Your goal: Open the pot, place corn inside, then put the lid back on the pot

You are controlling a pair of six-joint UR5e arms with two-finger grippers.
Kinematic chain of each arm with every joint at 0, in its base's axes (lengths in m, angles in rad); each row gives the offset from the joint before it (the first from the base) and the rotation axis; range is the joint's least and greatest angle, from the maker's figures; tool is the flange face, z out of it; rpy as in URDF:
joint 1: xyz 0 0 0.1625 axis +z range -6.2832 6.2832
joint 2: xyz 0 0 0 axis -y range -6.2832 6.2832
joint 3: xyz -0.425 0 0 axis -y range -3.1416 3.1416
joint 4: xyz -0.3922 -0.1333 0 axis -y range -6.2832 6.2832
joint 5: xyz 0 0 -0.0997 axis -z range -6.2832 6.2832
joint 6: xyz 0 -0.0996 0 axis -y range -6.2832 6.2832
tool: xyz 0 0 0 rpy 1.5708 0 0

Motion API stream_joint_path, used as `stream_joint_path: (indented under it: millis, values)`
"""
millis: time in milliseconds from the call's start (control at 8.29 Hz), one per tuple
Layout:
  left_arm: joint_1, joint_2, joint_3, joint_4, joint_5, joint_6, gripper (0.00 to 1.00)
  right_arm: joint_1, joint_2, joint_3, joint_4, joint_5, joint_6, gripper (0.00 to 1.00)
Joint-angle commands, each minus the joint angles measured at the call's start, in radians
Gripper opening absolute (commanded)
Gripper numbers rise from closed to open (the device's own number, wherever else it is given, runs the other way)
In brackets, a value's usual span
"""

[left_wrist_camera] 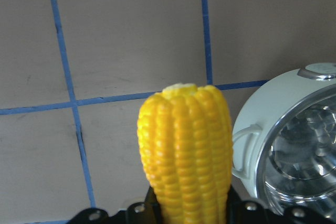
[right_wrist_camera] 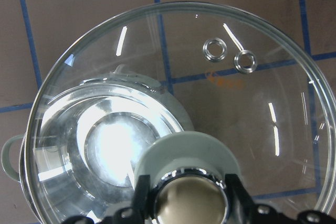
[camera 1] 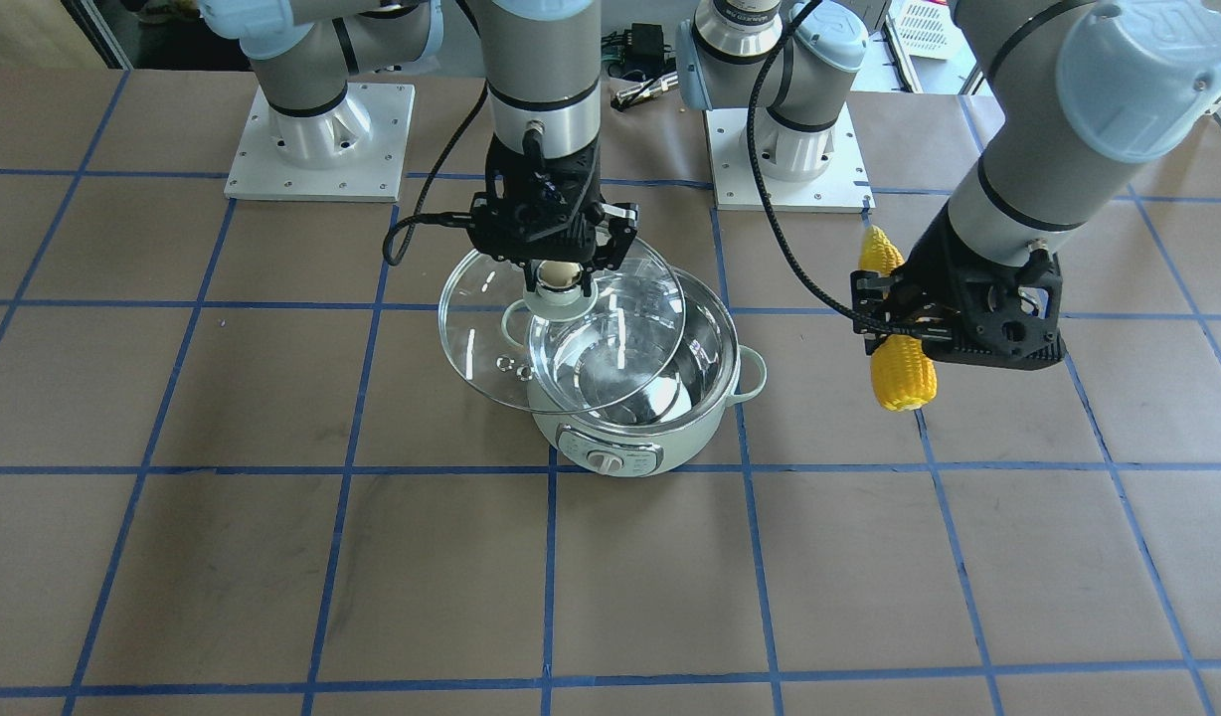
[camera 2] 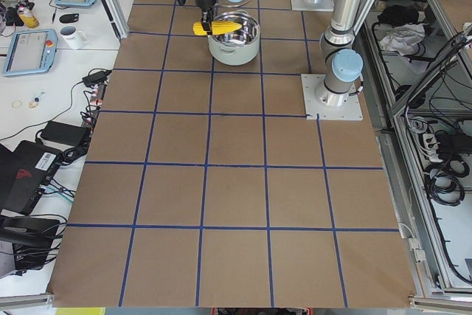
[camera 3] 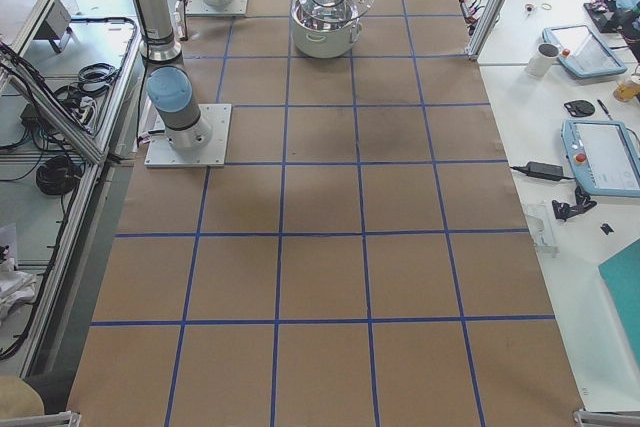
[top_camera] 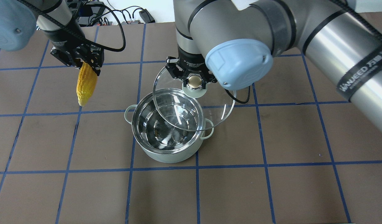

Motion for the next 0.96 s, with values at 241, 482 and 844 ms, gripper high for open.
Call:
stream_joint_path:
  millis: [241, 482, 844]
  values:
    - [-0.173, -0.011, -0.026, 0.044, -0.088, -0.172, 0.0, -0.251, -0.085, -0.002, 0.13, 0.004, -0.271, 0.31]
    - [-0.2, -0.011, -0.112, 0.131, -0.119, -0.174, 0.0, -0.356, -0.099, 0.0, 0.187, 0.011, -0.419, 0.3]
    - [-0.252, -0.046, -0.208, 0.232, -0.157, -0.18, 0.0, -0.367, -0.102, 0.005, 0.207, 0.01, -0.436, 0.29]
